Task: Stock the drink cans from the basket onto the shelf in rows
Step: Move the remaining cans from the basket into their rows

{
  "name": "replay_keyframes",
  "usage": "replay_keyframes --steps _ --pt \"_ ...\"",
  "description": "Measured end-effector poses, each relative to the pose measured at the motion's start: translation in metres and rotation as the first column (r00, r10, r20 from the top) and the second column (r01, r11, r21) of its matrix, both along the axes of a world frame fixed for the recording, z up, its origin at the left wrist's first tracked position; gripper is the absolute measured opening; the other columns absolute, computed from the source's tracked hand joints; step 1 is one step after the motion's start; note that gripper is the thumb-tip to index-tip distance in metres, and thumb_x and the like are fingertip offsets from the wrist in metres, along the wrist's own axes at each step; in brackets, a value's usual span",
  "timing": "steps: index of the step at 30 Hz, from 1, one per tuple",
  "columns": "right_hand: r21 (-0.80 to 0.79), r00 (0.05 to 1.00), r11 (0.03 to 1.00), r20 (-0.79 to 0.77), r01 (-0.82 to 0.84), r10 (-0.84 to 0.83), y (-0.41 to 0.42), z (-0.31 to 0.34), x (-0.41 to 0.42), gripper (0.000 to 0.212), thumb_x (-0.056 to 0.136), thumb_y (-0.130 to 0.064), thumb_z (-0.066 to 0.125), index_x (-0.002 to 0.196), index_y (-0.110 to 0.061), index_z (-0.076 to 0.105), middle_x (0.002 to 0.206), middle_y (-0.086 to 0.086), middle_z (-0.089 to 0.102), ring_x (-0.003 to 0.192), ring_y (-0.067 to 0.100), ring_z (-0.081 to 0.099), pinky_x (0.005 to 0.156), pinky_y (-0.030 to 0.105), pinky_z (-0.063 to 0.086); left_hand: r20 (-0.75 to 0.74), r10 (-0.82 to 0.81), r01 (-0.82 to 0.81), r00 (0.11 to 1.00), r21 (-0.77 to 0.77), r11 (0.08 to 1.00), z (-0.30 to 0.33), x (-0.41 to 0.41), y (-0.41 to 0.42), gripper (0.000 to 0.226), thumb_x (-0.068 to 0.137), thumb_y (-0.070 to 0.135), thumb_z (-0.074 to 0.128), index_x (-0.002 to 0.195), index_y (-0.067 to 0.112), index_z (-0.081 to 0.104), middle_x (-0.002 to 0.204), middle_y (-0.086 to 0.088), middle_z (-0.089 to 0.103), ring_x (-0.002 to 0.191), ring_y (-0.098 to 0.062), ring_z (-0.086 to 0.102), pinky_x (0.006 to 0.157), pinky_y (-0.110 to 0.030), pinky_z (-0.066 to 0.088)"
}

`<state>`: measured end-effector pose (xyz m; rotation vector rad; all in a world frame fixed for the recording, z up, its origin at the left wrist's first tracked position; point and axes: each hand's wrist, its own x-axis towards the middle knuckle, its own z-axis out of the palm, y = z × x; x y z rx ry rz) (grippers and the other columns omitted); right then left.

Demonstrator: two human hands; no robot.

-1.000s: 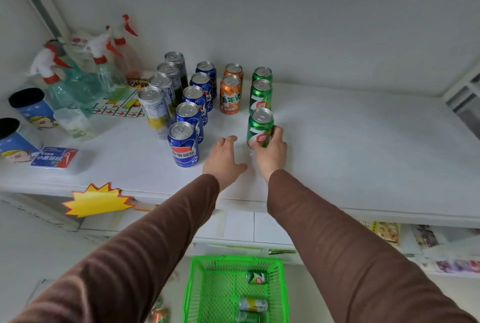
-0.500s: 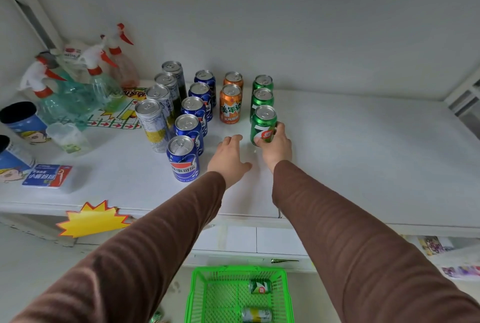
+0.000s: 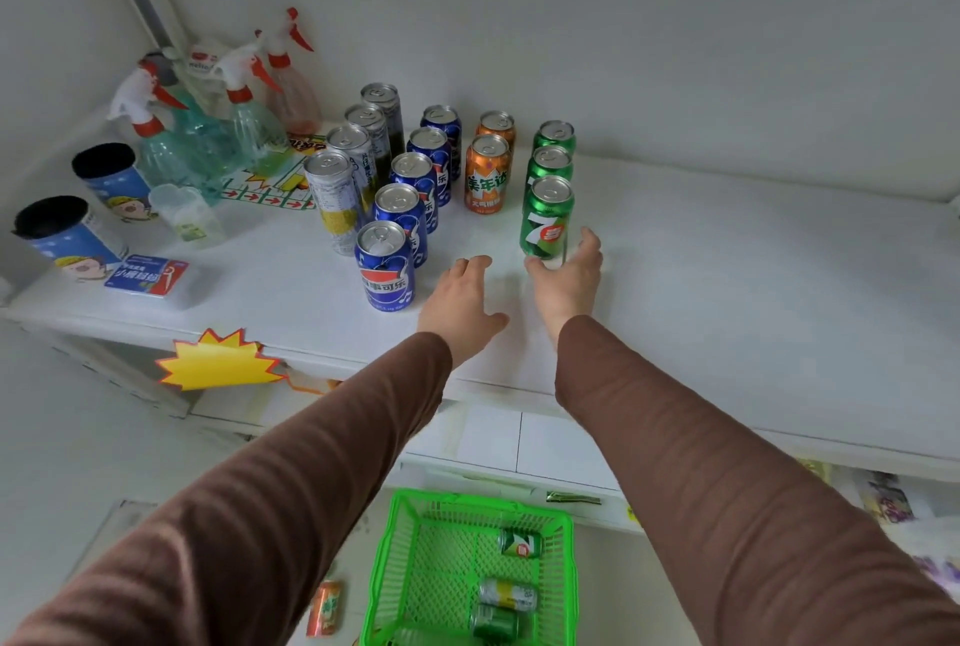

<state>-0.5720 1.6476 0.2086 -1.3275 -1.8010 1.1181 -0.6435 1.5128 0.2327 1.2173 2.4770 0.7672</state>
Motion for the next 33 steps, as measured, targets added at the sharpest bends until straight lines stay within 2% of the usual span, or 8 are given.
replay_keyframes --steps 2,6,12,15,17,20,23,33 --pt "0.084 0.999 0.995 0.020 -0.049 0.047 -0.017 -0.003 0.012 0.075 0.085 -0.023 0.075 0.148 -0.014 0.036 0.146 0.009 0.043 0.130 0.030 0.043 0.104 0.038 0.040 -0.015 0.019 -0.020 1.000 -0.012 1.000 -0.005 0.009 -0.011 0.079 0.081 0.031 0.075 0.146 0.019 0.033 0.148 -0.005 0.038 0.134 -0.025 0.039 0.109 -0.037 0.039" --pt "0.223 0.981 0.955 0.033 -0.193 0.191 -0.054 -0.014 0.041 0.060 0.085 -0.024 0.068 0.140 -0.018 0.044 0.139 0.006 0.050 0.121 0.031 0.050 0.099 0.049 0.046 -0.032 0.073 -0.073 0.997 0.003 0.997 -0.017 0.029 -0.039 0.076 0.081 0.029 0.074 0.146 0.018 0.035 0.147 -0.005 0.039 0.133 -0.024 0.038 0.109 -0.037 0.038" --pt "0.388 0.941 0.863 0.038 -0.324 0.337 -0.120 -0.031 0.099 0.047 0.086 -0.017 0.062 0.132 -0.019 0.052 0.131 -0.002 0.055 0.114 0.023 0.054 0.095 0.038 0.041 -0.131 0.063 -0.051 0.989 0.096 0.994 -0.037 0.070 -0.099 0.069 0.080 0.024 0.072 0.141 0.015 0.041 0.140 -0.006 0.044 0.126 -0.026 0.041 0.105 -0.034 0.037" --pt "0.421 0.927 0.837 0.030 -0.351 0.374 -0.151 -0.047 0.126 0.041 0.087 -0.014 0.061 0.127 -0.018 0.055 0.126 -0.003 0.055 0.114 0.023 0.054 0.096 0.043 0.044 -0.184 0.074 -0.039 0.980 0.184 0.982 -0.044 0.093 -0.132 0.065 0.077 0.018 0.070 0.137 0.012 0.046 0.136 -0.006 0.048 0.122 -0.026 0.044 0.100 -0.026 0.033" --pt "0.438 0.922 0.824 0.030 -0.359 0.386 -0.169 -0.061 0.143 0.038 0.087 -0.013 0.060 0.124 -0.017 0.057 0.121 -0.002 0.056 0.111 0.025 0.055 0.095 0.046 0.046 -0.201 0.087 -0.037 0.976 0.241 0.970 -0.052 0.109 -0.153 0.064 0.074 0.017 0.067 0.135 0.011 0.048 0.134 -0.006 0.049 0.119 -0.027 0.045 0.099 -0.028 0.034" --pt "0.422 0.914 0.822 0.049 -0.384 0.402 -0.198 -0.093 0.172 0.036 0.087 -0.012 0.059 0.123 -0.017 0.057 0.116 -0.001 0.056 0.105 0.026 0.055 0.093 0.046 0.046 -0.163 0.108 -0.065 0.981 0.248 0.967 -0.074 0.136 -0.188 0.065 0.074 0.023 0.065 0.135 0.013 0.045 0.133 -0.006 0.048 0.119 -0.028 0.045 0.101 -0.036 0.039" --pt "0.333 0.892 0.828 0.137 -0.451 0.431 -0.226 -0.136 0.202 0.035 0.088 -0.010 0.059 0.122 -0.018 0.057 0.117 -0.002 0.056 0.105 0.024 0.052 0.092 0.045 0.045 -0.095 0.123 -0.102 0.988 0.199 0.975 -0.112 0.168 -0.226 0.066 0.074 0.022 0.066 0.136 0.013 0.044 0.135 -0.005 0.047 0.122 -0.027 0.043 0.103 -0.036 0.037" --pt "-0.035 0.780 0.849 0.379 -0.527 0.499 -0.250 -0.327 0.267 0.034 0.090 -0.010 0.063 0.124 -0.016 0.058 0.119 0.003 0.057 0.108 0.027 0.054 0.096 0.048 0.045 0.124 0.234 -0.211 0.964 -0.178 0.961 -0.314 0.240 -0.297 0.075 0.074 0.025 0.075 0.140 0.009 0.041 0.131 -0.011 0.048 0.117 -0.033 0.045 0.100 -0.044 0.040"
